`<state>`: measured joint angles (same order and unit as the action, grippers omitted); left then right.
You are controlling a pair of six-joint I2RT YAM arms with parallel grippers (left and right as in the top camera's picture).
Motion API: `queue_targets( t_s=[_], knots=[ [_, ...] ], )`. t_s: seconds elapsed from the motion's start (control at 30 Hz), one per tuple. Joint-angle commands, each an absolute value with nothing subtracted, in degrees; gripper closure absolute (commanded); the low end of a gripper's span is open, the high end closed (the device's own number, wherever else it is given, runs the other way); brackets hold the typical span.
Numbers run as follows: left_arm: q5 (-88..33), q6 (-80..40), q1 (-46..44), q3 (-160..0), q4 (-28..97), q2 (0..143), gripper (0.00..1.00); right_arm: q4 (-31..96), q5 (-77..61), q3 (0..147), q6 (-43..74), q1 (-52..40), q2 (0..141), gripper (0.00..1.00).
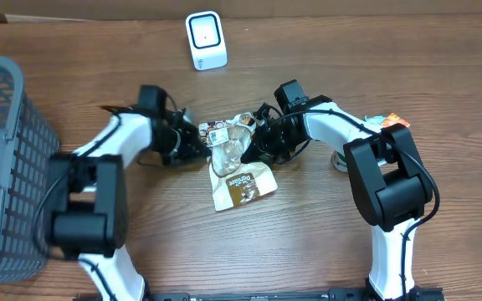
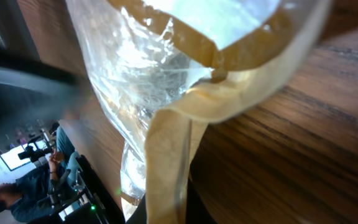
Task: Scan the item barcode
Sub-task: 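Lift the mushroom bag and carry it toward the scanner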
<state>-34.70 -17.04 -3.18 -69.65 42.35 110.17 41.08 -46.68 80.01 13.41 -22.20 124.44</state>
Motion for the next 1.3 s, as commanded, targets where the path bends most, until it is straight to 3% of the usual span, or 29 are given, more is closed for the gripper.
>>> queue_targets(
  t_s=[0.0, 0.3, 0.53, 0.9, 1.1, 1.27],
  knots=[
    [-29.80, -12.93, -0.08, -77.08, 46.52, 99.48, 0.96, 40.69, -48.42, 79.85, 11.64, -22.09, 123.44, 0.96],
    [-16.78, -12.84, 5.80, -85.01, 57.25, 84.73, 0.96, 40.82, -51.79, 79.99, 8.45, -20.47, 118.80, 0.96],
    [-10.92, -12.86, 6.04, -84.84, 60.53, 84.03, 0.91, 43.20, -54.83, 79.99, 6.46, -18.83, 106.96, 0.96],
    [-7.46, -12.86, 6.42, -84.86, 61.87, 85.23, 0.40, 47.33, -59.42, 79.99, 3.68, -14.90, 88.68, 0.96],
    [-9.04, -12.75, 9.45, -84.86, 62.46, 85.23, 0.31, 47.72, -66.35, 79.99, 1.83, -12.64, 85.82, 0.96],
    [-9.52, -12.40, 12.36, -84.86, 62.83, 85.27, 0.11, 47.70, -63.40, 80.01, 1.96, -12.80, 85.82, 0.96]
  ],
)
